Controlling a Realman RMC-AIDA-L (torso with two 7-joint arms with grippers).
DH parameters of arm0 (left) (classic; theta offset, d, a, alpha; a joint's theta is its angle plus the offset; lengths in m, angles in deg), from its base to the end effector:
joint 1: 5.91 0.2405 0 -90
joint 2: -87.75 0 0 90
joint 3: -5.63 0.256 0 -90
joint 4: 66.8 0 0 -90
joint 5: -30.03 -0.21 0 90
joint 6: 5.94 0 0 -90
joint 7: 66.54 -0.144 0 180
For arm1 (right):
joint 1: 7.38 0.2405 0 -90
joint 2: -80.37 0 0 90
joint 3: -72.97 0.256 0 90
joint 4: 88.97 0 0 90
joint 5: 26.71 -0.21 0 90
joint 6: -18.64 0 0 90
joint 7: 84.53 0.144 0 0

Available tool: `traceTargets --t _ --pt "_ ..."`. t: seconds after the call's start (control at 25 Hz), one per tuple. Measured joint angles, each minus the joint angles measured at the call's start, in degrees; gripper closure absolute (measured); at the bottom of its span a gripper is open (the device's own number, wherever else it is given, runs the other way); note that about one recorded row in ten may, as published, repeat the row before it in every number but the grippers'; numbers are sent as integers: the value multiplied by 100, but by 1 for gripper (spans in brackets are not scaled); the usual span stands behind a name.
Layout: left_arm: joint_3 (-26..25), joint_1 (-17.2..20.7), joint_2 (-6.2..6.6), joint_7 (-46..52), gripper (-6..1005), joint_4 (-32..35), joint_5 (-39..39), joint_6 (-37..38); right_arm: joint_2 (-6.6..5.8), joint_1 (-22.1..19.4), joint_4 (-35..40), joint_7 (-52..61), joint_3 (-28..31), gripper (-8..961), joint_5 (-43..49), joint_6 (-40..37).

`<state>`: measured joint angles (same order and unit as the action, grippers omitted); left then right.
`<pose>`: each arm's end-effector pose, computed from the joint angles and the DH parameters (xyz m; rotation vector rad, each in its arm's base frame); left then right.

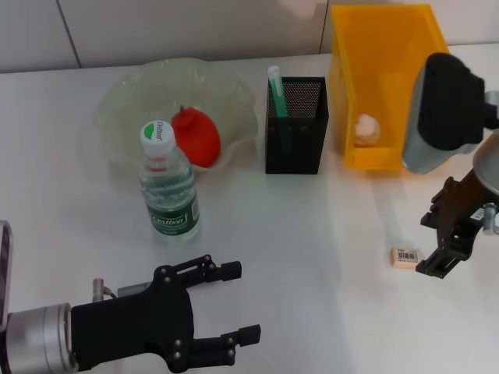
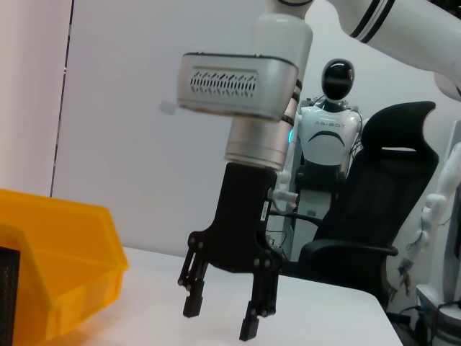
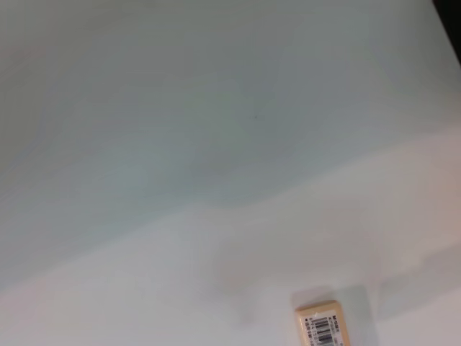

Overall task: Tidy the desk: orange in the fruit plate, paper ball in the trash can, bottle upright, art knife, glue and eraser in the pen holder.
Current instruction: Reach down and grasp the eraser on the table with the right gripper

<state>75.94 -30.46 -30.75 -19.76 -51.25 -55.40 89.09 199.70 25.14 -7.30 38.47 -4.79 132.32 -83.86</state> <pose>-0.2601 0.2379 -0.0703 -2.8657 -0.2843 -1.0694 0.2075 0.3280 0.0251 -2.7570 0.4937 -0.9207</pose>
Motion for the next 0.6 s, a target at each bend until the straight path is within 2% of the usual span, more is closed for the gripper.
traceTargets --t 0.6 --pt "37 27 -15 -12 186 -6 0 -64 5 88 -559 94 -484 229 40 564"
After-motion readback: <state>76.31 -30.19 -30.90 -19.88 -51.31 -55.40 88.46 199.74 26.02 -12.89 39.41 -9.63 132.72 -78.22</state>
